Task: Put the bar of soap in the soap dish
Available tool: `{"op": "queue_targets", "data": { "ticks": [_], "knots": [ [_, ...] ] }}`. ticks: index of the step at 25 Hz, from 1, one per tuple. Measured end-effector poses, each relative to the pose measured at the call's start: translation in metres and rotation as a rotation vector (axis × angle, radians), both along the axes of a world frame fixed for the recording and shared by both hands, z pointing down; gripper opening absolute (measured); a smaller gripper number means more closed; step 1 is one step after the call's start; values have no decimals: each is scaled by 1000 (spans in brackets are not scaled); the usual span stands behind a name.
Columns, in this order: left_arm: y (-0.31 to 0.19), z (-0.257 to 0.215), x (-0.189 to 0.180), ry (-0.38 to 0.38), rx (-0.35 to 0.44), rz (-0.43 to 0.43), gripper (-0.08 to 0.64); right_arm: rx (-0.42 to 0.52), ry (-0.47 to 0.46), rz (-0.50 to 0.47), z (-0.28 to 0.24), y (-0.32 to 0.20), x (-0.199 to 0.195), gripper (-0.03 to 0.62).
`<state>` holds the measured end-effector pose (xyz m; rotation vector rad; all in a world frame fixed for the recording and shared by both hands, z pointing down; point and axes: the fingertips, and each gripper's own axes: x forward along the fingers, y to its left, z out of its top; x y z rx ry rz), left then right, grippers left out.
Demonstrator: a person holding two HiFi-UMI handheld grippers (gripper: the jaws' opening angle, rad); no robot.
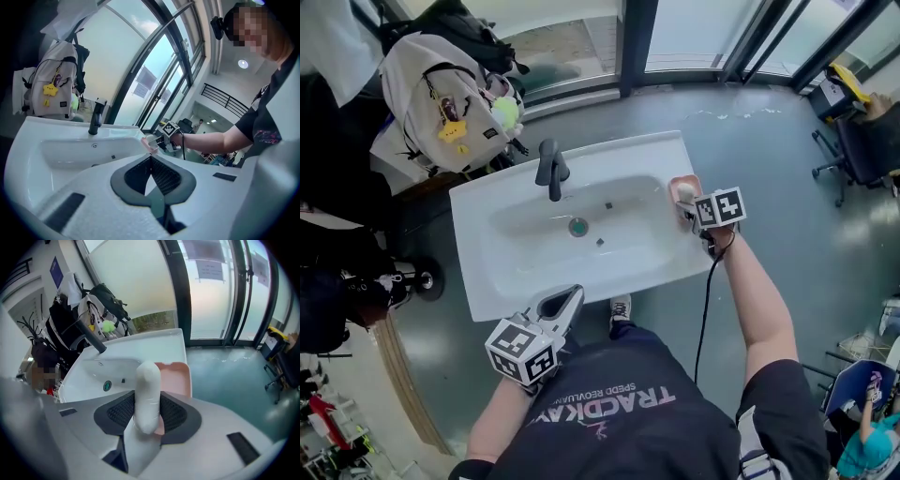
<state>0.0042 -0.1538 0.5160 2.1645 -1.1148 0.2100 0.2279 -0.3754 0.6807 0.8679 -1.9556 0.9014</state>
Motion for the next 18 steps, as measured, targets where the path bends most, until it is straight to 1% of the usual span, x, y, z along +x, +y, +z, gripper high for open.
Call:
{"op": "queue_targets", "data": {
  "ticks": [8, 14, 18],
  "knots": [
    [4, -3, 1, 3, 10, -1, 9, -10, 52, 15, -1, -7, 7, 156],
    [9, -6, 1, 3, 21, 1, 9, 23, 72, 40, -11, -12, 19, 156],
    [9, -9, -1, 7, 32, 6, 9, 72, 67, 74, -24, -15, 25, 155]
  ]
}}
